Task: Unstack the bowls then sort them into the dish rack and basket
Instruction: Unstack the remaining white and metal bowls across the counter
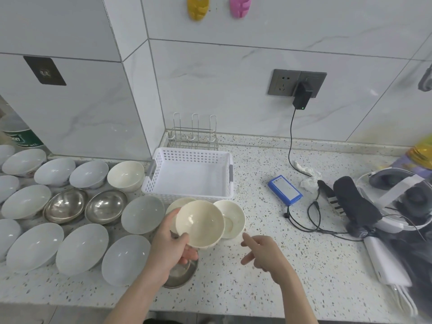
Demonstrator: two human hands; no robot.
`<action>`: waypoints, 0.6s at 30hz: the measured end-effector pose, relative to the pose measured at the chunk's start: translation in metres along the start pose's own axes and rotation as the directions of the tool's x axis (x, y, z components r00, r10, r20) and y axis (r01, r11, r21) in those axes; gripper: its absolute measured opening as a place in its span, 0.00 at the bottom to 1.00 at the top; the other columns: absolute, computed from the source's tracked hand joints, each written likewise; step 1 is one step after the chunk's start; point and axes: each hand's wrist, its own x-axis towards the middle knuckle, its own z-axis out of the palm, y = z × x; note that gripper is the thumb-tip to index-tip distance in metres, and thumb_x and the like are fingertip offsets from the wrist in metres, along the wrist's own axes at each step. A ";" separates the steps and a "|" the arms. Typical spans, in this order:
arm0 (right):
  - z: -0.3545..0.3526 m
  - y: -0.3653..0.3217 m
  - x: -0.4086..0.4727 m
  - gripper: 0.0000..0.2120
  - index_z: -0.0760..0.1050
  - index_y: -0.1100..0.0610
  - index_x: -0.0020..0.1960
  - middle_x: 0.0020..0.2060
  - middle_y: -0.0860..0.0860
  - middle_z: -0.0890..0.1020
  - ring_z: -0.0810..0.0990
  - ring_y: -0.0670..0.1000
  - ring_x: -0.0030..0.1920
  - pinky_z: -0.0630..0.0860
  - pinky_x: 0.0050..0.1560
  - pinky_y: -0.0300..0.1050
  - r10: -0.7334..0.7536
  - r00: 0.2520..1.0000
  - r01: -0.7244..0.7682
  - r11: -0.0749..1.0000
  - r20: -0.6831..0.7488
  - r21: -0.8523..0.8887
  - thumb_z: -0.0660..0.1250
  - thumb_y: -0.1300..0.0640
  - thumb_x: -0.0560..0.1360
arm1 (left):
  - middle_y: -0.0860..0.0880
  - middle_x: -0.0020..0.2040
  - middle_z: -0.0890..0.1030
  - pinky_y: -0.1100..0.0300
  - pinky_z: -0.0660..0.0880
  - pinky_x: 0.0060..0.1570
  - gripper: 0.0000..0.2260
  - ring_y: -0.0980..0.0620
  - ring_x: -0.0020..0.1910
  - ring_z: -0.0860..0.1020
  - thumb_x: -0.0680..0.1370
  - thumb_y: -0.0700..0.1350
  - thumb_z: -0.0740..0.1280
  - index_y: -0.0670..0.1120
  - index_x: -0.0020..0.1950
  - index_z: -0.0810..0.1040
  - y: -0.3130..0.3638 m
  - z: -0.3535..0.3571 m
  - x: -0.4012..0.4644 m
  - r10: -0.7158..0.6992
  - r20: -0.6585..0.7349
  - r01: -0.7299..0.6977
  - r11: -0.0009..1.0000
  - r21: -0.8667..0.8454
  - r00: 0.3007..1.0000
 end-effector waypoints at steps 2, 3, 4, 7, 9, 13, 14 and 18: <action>-0.003 -0.002 -0.005 0.23 0.78 0.53 0.53 0.32 0.53 0.86 0.65 0.45 0.21 0.63 0.24 0.35 -0.015 1.000 0.015 1.000 -0.017 0.002 0.53 0.38 0.80 | 0.40 0.35 0.85 0.61 0.73 0.21 0.32 0.42 0.30 0.84 0.76 0.33 0.61 0.68 0.66 0.66 -0.003 0.010 -0.005 -0.004 0.086 -0.001 0.998 0.059 0.996; -0.004 -0.002 -0.007 0.25 0.78 0.52 0.52 0.32 0.52 0.86 0.65 0.44 0.20 0.64 0.24 0.34 -0.012 1.000 0.012 1.000 -0.023 -0.022 0.51 0.36 0.80 | 0.41 0.36 0.85 0.62 0.73 0.22 0.32 0.42 0.31 0.85 0.76 0.34 0.61 0.70 0.66 0.65 -0.006 0.015 -0.008 -0.012 0.130 0.000 0.996 0.088 0.991; -0.005 -0.001 -0.008 0.26 0.77 0.52 0.53 0.32 0.52 0.86 0.65 0.44 0.19 0.64 0.23 0.34 -0.009 1.000 0.009 0.999 -0.013 -0.046 0.49 0.35 0.80 | 0.42 0.36 0.86 0.62 0.73 0.22 0.32 0.43 0.31 0.85 0.76 0.35 0.60 0.71 0.66 0.64 -0.008 0.020 -0.010 -0.022 0.174 0.001 0.993 0.120 0.984; -0.009 0.006 -0.014 0.24 0.80 0.52 0.52 0.32 0.54 0.86 0.64 0.46 0.21 0.63 0.22 0.34 -0.021 0.992 0.025 0.999 0.123 -0.033 0.52 0.38 0.80 | 0.46 0.33 0.86 0.63 0.73 0.23 0.31 0.45 0.31 0.85 0.75 0.37 0.59 0.71 0.67 0.61 -0.019 0.032 -0.017 -0.065 0.283 0.004 0.978 0.211 0.957; -0.010 0.014 -0.019 0.17 0.80 0.55 0.48 0.32 0.55 0.85 0.64 0.46 0.21 0.63 0.24 0.35 -0.039 0.984 0.048 0.998 0.174 -0.045 0.59 0.44 0.78 | 0.46 0.31 0.85 0.63 0.73 0.23 0.31 0.45 0.31 0.85 0.74 0.37 0.57 0.68 0.68 0.61 -0.026 0.039 -0.020 -0.085 0.317 0.009 0.972 0.235 0.945; -0.007 0.032 -0.022 0.09 0.78 0.55 0.47 0.30 0.52 0.85 0.67 0.44 0.21 0.65 0.27 0.38 -0.049 0.994 0.063 0.987 0.103 -0.146 0.61 0.59 0.71 | 0.45 0.31 0.85 0.62 0.73 0.24 0.32 0.45 0.32 0.85 0.73 0.36 0.56 0.69 0.67 0.61 -0.037 0.047 -0.023 -0.104 0.351 0.011 0.967 0.256 0.931; -0.006 0.035 -0.022 0.09 0.78 0.54 0.47 0.30 0.52 0.85 0.67 0.45 0.22 0.65 0.27 0.38 -0.051 0.995 0.064 0.984 0.083 -0.167 0.61 0.60 0.70 | 0.45 0.31 0.85 0.62 0.73 0.25 0.33 0.46 0.32 0.85 0.73 0.36 0.56 0.71 0.67 0.60 -0.039 0.048 -0.024 -0.106 0.360 0.007 0.964 0.266 0.927; -0.006 0.044 -0.023 0.10 0.78 0.55 0.47 0.30 0.53 0.85 0.66 0.43 0.19 0.64 0.24 0.36 -0.061 0.997 0.069 0.974 0.042 -0.217 0.60 0.62 0.71 | 0.46 0.31 0.85 0.65 0.73 0.27 0.32 0.50 0.33 0.85 0.77 0.39 0.58 0.70 0.72 0.54 -0.052 0.055 -0.029 -0.113 0.403 -0.025 0.946 0.323 0.908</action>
